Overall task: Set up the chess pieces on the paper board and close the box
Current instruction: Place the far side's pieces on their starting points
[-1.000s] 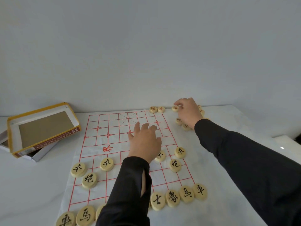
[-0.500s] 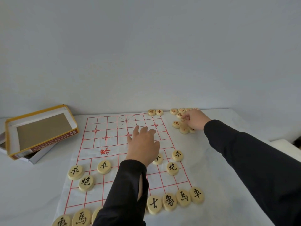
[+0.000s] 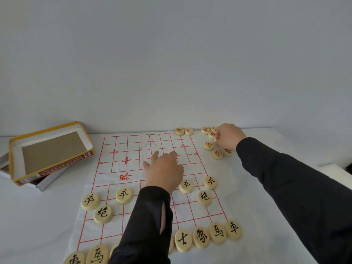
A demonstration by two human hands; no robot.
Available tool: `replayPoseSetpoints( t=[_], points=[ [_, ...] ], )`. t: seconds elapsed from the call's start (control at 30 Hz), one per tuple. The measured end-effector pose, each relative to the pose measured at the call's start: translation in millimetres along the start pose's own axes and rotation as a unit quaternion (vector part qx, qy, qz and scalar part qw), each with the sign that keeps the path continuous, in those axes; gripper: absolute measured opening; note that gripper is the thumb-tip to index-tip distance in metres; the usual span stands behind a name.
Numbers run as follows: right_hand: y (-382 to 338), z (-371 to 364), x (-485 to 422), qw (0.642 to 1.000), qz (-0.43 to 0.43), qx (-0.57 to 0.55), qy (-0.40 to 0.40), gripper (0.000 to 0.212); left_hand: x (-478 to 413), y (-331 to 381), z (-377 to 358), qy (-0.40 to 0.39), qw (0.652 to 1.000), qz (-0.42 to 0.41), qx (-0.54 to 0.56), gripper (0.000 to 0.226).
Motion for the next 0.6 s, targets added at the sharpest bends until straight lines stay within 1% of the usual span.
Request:
replayPoseSetpoints(
  t=[0.07, 0.1, 0.17, 0.23, 0.47, 0.6],
  points=[
    [-8, 18, 9, 0.994, 0.005, -0.066, 0.084, 0.018, 1, -2, 0, -0.001, 1.0, 0.011, 0.001, 0.045],
    [-16, 22, 15, 0.989, 0.018, -0.106, 0.101, 0.022, 1, -3, 0, -0.004, 1.0, 0.015, 0.002, 0.045],
    [-36, 20, 29, 0.984, 0.054, -0.142, 0.092, 0.028, 2, -4, -2, -0.012, 1.0, 0.023, -0.002, 0.046],
    [-52, 9, 39, 0.987, 0.08, -0.128, 0.061, 0.03, 3, -4, -4, -0.022, 0.999, 0.026, -0.007, 0.047],
    [-65, -14, 51, 0.991, 0.08, -0.11, 0.013, 0.033, 1, -6, -7, -0.028, 0.999, 0.029, -0.024, 0.049],
    [-66, -16, 53, 0.991, 0.084, -0.107, 0.015, 0.036, -1, -6, -9, -0.03, 0.999, 0.024, -0.034, 0.05]
  ],
)
Point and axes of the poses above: each hand's wrist, its own x-axis away from the middle knuckle, its own z-axis out of the back of the hand, y = z × x, the point moved 9 cm from there along -x, towards the middle knuckle, and after that the axes turned 5 degrees about x, right-handed, at the moved point
